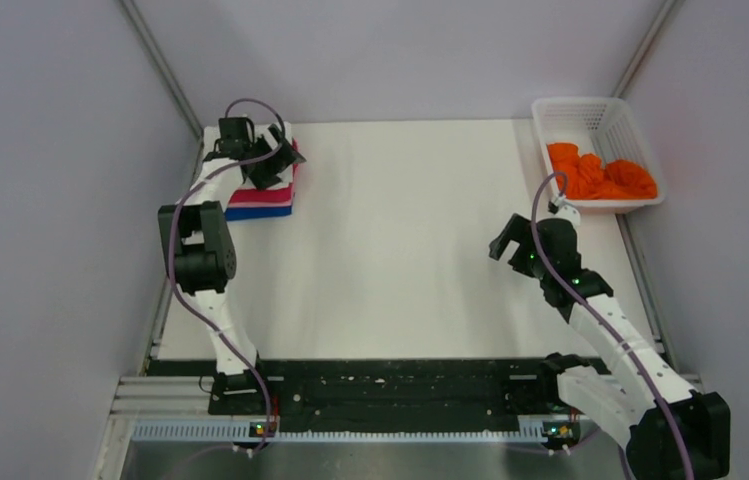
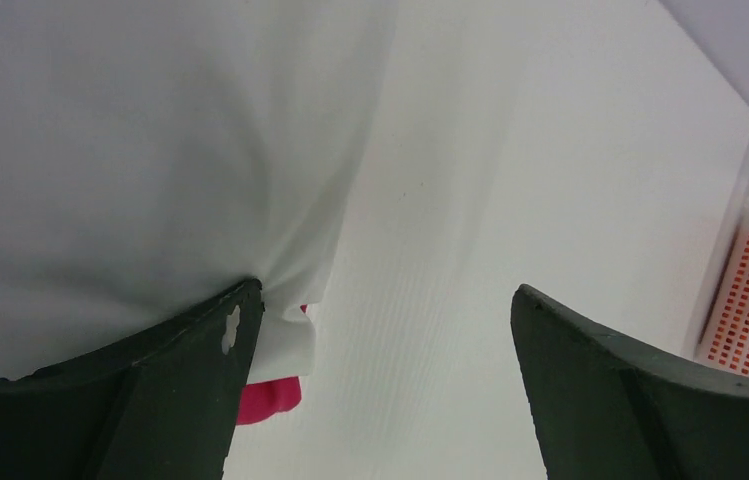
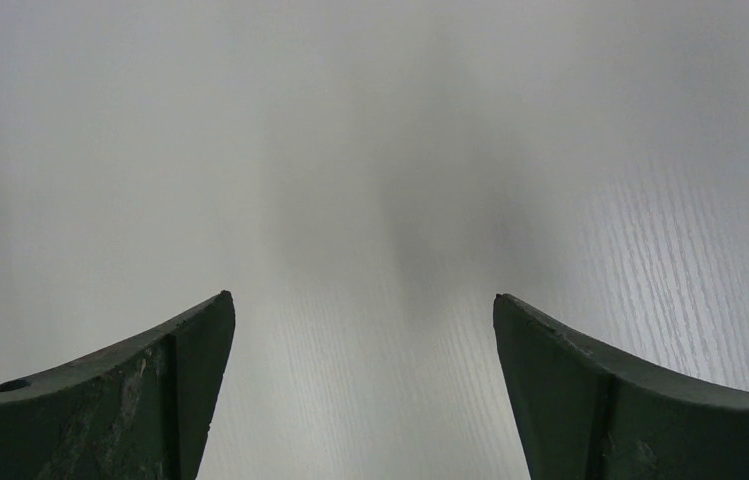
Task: Fold and stack the t-shirts
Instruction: Reset both arms
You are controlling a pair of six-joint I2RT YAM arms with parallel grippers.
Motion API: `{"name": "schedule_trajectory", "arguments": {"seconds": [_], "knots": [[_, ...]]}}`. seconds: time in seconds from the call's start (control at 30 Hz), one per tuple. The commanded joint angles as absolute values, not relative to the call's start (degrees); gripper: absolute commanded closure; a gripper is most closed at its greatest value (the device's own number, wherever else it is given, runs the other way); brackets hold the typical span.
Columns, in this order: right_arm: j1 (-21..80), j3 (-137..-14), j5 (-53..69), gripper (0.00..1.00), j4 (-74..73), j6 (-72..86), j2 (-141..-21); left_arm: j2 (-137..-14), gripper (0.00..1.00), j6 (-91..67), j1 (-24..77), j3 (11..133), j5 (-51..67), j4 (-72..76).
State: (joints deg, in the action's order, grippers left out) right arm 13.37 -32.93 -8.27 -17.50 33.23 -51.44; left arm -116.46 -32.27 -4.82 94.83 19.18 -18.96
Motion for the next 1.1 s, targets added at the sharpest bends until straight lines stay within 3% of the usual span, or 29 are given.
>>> {"name": "schedule_trajectory", "arguments": {"seconds": [0.0, 0.17, 0.4, 0.6, 0.77, 1.07], "knots": [[13.2, -32.5, -7.6, 0.01, -16.6, 33.4, -51.0, -114.7, 0.01, -34.1, -4.4, 89.7, 22.6, -17.5], [13.1, -32.8, -7.1, 0.01, -16.6, 33.3, -51.3, -109.7, 0.01, -33.7, -4.5, 82.4, 20.3, -14.6], [13.2, -34.1, -6.2, 0.01, -17.7, 33.5, -47.9, -99.3, 0.01, -30.7, -3.8, 86.7, 20.9, -21.2], [13.2, -32.7, -5.8, 0.01, -19.1, 32.6, -41.4, -71.7, 0.01, -30.5, 1.5, 66.5, 9.8, -19.5], [13.2, -29.6, -6.0, 0.01, -20.0, 31.8, -36.0, -55.3, 0.01, -34.3, 6.9, 47.8, 7.3, -18.2], [13.3, -24.5, -6.9, 0.01, -20.0, 30.8, -25.6, -48.1, 0.01, -35.1, 10.4, 42.2, -4.8, -24.8]]}}
